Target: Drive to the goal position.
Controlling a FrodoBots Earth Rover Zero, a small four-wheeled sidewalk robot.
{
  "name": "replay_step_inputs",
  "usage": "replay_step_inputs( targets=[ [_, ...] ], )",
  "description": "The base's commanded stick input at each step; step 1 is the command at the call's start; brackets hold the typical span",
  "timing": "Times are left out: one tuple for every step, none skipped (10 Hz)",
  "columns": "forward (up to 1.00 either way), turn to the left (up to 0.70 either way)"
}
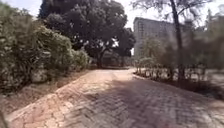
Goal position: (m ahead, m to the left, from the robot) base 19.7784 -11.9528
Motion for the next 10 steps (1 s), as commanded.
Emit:
replay_step_inputs(
  targets=[
    [0.70,0.00],
    [0.70,0.00],
    [0.70,0.00],
    [0.70,0.00],
    [0.70,0.00],
    [0.70,0.00],
    [0.70,0.00],
    [0.70,0.00],
    [0.70,0.00],
    [0.70,0.00]
  ],
)
